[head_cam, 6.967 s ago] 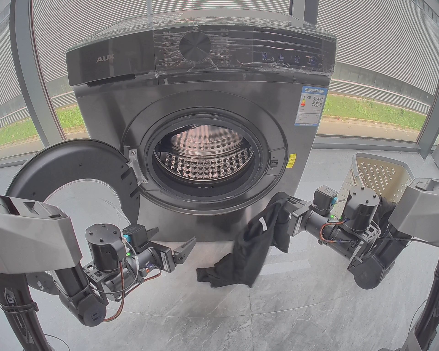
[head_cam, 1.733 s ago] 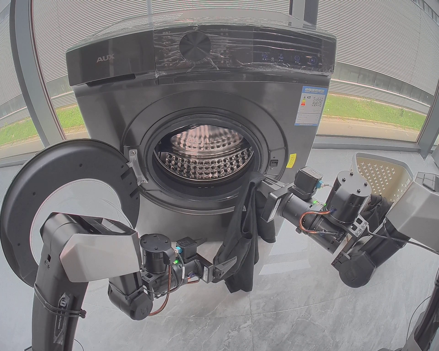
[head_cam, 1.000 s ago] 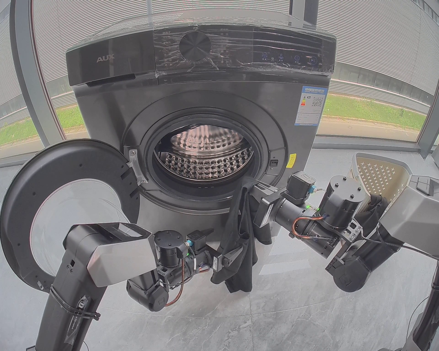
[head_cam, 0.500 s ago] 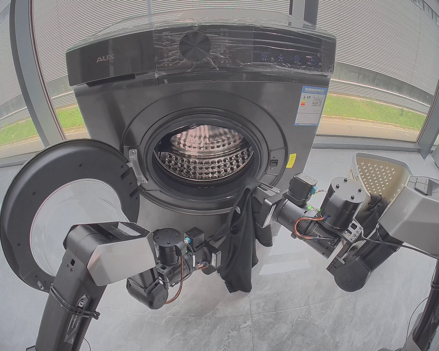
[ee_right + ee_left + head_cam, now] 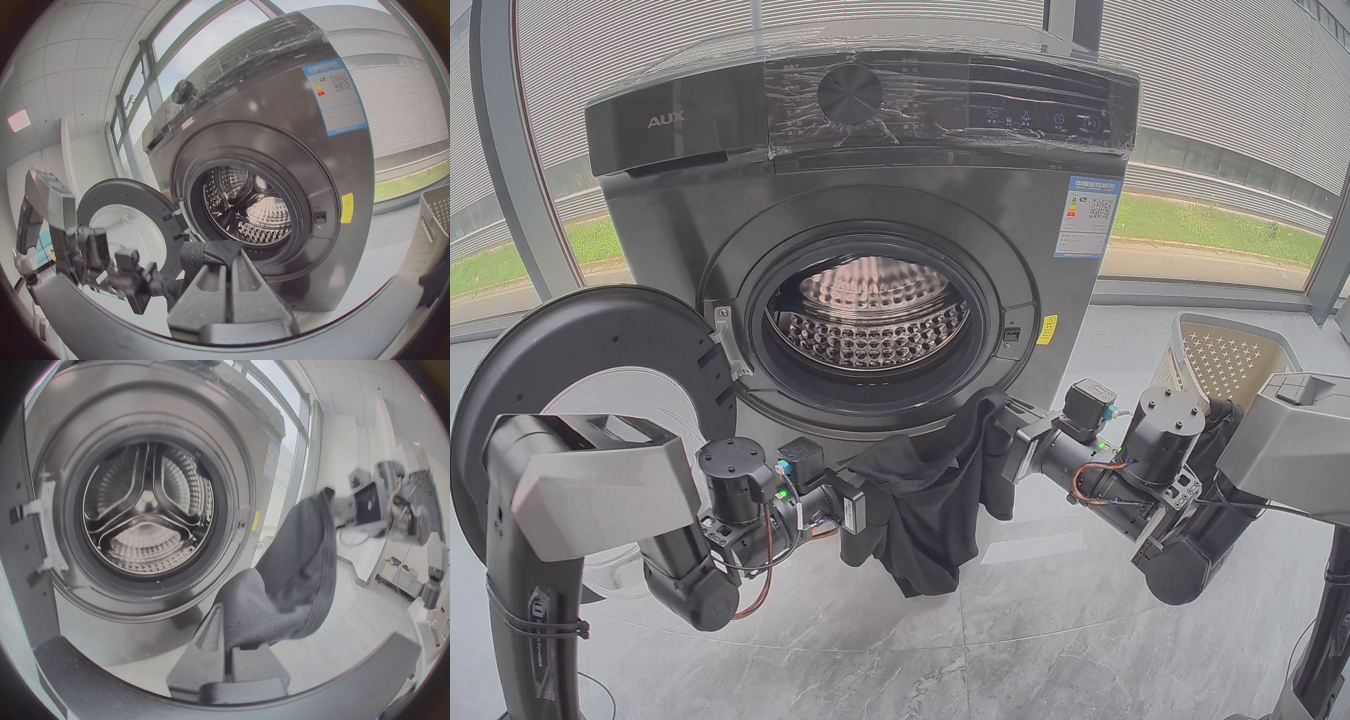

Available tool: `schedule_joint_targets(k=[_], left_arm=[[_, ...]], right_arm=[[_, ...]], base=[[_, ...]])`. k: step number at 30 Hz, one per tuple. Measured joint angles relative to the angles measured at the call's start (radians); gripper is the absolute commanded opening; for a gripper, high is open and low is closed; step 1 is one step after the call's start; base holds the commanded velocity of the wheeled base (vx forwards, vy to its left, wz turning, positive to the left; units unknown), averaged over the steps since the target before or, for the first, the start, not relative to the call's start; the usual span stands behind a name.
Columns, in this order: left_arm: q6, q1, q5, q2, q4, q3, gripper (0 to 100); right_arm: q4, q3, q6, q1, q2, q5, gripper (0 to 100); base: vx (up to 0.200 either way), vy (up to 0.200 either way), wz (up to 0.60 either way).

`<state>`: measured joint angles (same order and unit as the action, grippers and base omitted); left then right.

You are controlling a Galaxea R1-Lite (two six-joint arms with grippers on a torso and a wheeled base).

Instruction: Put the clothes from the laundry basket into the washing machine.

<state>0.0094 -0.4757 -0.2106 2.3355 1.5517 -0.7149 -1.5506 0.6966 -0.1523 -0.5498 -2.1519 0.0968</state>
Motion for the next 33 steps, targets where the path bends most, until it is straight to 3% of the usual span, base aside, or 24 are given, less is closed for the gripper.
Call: schedule_joint_targets(k=[4, 10, 15, 20, 27, 33], left_arm=[[-0.021, 0.011, 0.0, -0.097, 0.0, 0.06, 0], [-0.081, 0.013, -0.001, -0.274, 0.001, 0.184, 0], [-0.097, 0.015, -0.004, -0.372, 0.001, 0.274, 0], [-0.098, 0.02, -0.002, -0.44, 0.0, 0.314, 0], [-0.103, 0.042, -0.002, -0.517, 0.0, 0.33, 0], [-0.101, 0.076, -0.001, -0.548, 0.0, 0.339, 0]], right_arm=[[-0.002, -0.055, -0.012, 0.013, 0.006, 0.006, 0], [-0.002, -0.171, -0.034, 0.019, 0.059, 0.012, 0], [-0.002, -0.204, -0.04, 0.017, 0.093, 0.01, 0], [-0.003, -0.169, -0.04, 0.009, 0.113, -0.007, 0], [-0.003, -0.082, -0.041, -0.012, 0.13, -0.109, 0], [-0.003, -0.042, -0.04, -0.023, 0.137, -0.126, 0]], base=[[0.0, 0.0, 0.0], [0.0, 0.0, 0.0], [0.0, 0.0, 0.0], [0.0, 0.0, 0.0], [0.0, 0.0, 0.0], [0.0, 0.0, 0.0]])
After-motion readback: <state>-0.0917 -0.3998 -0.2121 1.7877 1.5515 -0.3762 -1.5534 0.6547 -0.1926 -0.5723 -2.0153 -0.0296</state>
